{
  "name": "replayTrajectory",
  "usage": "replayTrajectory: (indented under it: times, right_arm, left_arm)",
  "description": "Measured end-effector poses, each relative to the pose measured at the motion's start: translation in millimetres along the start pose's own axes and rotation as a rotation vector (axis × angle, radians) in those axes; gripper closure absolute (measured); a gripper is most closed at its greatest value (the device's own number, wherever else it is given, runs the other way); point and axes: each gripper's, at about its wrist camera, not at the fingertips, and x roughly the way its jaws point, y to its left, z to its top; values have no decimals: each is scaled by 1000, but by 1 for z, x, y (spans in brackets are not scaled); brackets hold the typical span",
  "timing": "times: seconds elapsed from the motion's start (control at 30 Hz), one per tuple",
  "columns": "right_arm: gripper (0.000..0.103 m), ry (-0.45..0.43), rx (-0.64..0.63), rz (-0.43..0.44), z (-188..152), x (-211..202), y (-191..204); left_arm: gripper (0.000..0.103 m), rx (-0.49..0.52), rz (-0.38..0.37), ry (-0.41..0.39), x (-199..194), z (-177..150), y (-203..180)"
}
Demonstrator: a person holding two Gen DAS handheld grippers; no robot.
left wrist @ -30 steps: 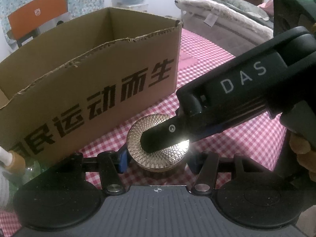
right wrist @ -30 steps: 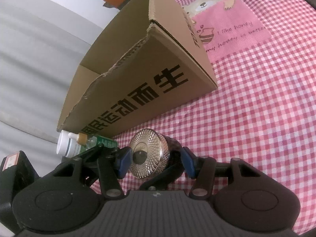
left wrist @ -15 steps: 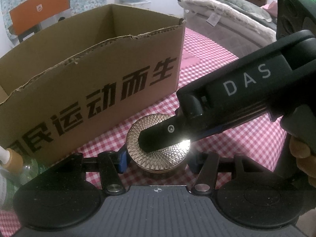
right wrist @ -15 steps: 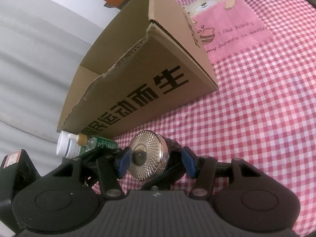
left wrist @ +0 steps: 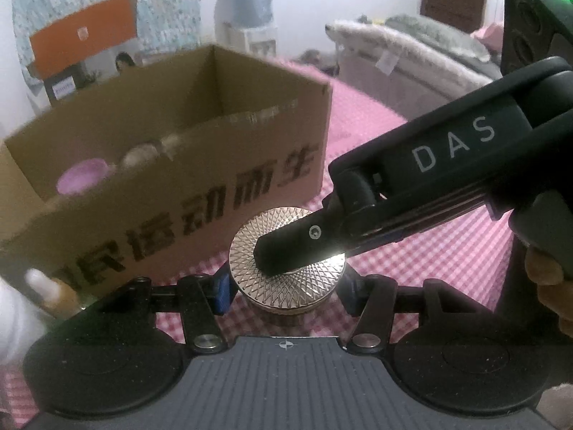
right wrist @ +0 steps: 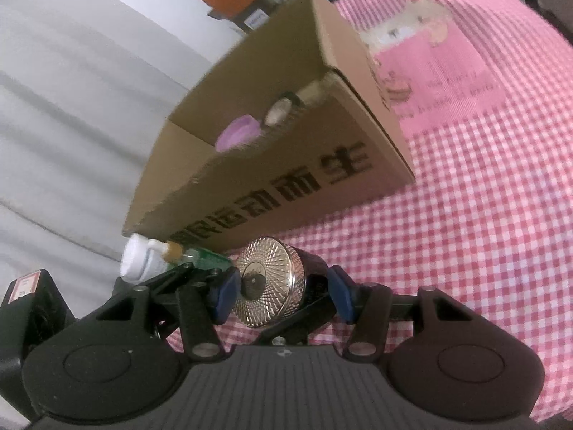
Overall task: Organize rigid objects
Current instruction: 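Lift the gold-lidded jar with the right gripper and carry it over the box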
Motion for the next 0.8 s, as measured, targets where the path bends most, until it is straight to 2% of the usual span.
replayTrajectory:
  times: [0.23,0.4,0.6,0.8]
  right_arm:
    - [46,-81,-144,19,17,-32,51]
    - [46,-136,-260,27,48,-48,86]
    - [46,-106,-331,14,107,-36,96]
    - [45,15,-311,-6,170,7,77]
  left_arm:
    - [47,-8,29,-140,-51,26,7]
    - [47,-54,44,-203,-65,60,19]
    - [47,-157,45,-178,-37,102,45]
    - [47,-263,54,-82,11,124,69]
